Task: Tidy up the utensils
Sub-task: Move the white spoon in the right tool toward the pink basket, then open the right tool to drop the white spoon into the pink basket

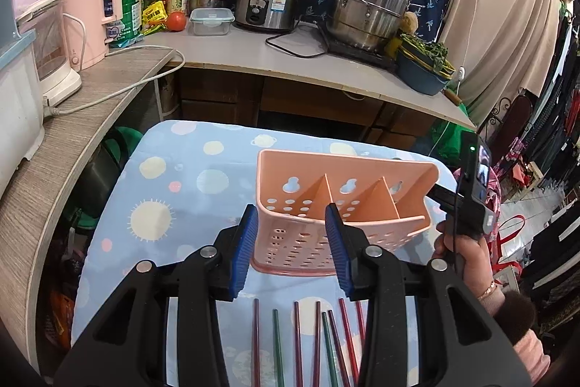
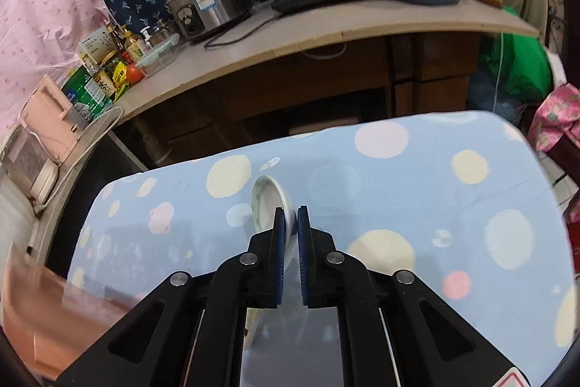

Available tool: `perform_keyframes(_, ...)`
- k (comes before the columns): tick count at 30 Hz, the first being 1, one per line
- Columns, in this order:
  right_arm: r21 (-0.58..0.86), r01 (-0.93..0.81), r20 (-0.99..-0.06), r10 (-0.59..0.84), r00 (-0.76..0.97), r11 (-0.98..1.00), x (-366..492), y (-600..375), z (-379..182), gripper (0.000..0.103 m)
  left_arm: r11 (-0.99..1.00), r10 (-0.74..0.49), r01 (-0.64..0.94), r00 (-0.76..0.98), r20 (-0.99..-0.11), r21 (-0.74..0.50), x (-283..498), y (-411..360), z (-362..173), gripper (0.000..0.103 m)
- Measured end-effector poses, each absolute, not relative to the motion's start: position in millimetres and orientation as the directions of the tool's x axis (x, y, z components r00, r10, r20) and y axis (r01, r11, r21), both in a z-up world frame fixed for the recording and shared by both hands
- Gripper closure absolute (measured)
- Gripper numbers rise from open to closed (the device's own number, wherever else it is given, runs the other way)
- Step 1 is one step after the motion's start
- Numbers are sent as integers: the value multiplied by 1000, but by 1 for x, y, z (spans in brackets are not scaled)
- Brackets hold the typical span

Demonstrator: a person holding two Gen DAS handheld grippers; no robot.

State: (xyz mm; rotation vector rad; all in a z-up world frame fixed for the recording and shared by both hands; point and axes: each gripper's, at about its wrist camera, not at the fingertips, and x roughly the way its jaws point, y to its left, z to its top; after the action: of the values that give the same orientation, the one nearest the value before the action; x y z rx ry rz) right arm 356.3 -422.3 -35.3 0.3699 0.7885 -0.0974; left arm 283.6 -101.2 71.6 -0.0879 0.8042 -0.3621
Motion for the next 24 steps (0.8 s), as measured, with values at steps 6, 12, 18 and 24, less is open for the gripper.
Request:
perform_keyframes(6,265,215,-593,-17,805,940,307,-423,25,96,927,-371,297,632,-681,-229,274,-102,76,66)
perform_keyframes(12,275,146,-452,-6,892,950,278,-408,93,96,924,-380,299,630,-677,-240,265,-101,82,66)
perform_keyframes(18,232,85,-406,17,914,969,275,-376,110,96,924,-381,292,631,-676,-248,254,-93,86,66)
perform_keyframes(24,127,73,-420,-13,907,989,283,-343,76,96,926,-375,281,628,-682,-251,241,-76,84,66)
